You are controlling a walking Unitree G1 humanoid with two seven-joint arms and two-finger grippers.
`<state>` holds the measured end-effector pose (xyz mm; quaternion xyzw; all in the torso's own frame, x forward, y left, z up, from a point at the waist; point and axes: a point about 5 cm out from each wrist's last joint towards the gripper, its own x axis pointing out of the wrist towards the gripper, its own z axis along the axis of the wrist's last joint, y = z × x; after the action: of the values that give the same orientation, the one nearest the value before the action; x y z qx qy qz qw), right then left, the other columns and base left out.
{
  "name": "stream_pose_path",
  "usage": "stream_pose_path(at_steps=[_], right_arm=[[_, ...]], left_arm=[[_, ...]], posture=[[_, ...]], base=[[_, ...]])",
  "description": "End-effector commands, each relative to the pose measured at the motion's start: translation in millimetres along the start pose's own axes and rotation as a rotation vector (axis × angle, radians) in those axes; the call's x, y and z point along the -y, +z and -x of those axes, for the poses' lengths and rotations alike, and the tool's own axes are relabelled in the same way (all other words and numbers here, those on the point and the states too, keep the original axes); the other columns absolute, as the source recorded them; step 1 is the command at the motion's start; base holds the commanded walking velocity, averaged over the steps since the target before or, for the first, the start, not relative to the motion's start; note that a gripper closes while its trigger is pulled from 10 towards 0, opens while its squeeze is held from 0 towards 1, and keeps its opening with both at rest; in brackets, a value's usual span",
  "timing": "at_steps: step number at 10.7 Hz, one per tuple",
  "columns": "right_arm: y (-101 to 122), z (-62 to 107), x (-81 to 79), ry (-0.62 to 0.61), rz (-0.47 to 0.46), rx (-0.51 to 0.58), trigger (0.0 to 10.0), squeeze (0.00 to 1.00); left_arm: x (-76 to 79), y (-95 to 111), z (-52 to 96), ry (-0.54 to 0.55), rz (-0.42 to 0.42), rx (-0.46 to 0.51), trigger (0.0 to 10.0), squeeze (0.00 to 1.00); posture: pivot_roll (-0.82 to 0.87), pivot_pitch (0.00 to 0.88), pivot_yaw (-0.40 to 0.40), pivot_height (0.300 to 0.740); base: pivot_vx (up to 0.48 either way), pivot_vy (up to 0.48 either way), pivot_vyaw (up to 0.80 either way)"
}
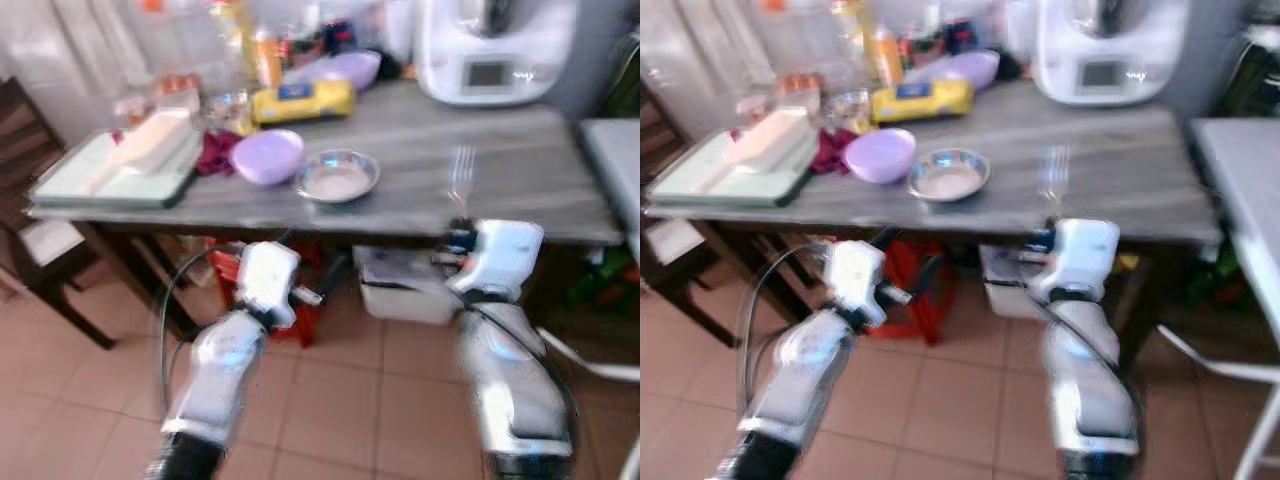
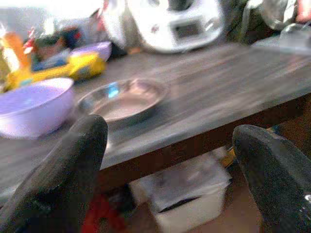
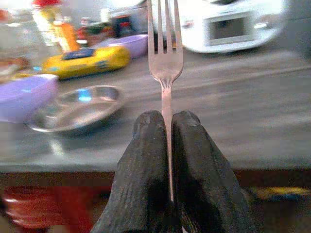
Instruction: Setting the table
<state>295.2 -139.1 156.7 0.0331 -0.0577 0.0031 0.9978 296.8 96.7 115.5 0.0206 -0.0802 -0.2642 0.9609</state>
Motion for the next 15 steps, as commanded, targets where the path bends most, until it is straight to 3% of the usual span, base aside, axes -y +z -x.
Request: stream_pose_path(at_steps=[1,3,10,15], right_arm=[[3,-0.5,6.8,-0.020,0.011,0.013,10.0,0.00],[3,-0.3,7.2,-0.024,0.005,0.014,10.0,0.00],[2,-1.4,10.0,-0.045,0.004,0.009,10.0,0.00],[-1,-9.9,34.9,-0.209,-0.035,-0.035,10.0,0.00]], left_arm=[[4.3,5,-4.4,-0.014,0.004,0.024,10.0,0.00],[5.3,5,-4.4,-0.016,0.008,0.021,10.0,0.00],[4.0,3,-0.2,-0.015,-0.005,0.008,10.0,0.00],[3.9,-1,20.5,-0.153,0.002,-0.022,10.0,0.00]], posture=[[-0.12,0.086,0.138,0.740],[-0.12,0.085,0.137,0.740],[-0.11,0.083,0.133,0.740],[-0.10,0.117,0.135,0.740]], base=[[0.480,0.000,0.00],[0.442,0.000,0.00],[0.000,0.000,0.00],[0.000,0.000,0.00]])
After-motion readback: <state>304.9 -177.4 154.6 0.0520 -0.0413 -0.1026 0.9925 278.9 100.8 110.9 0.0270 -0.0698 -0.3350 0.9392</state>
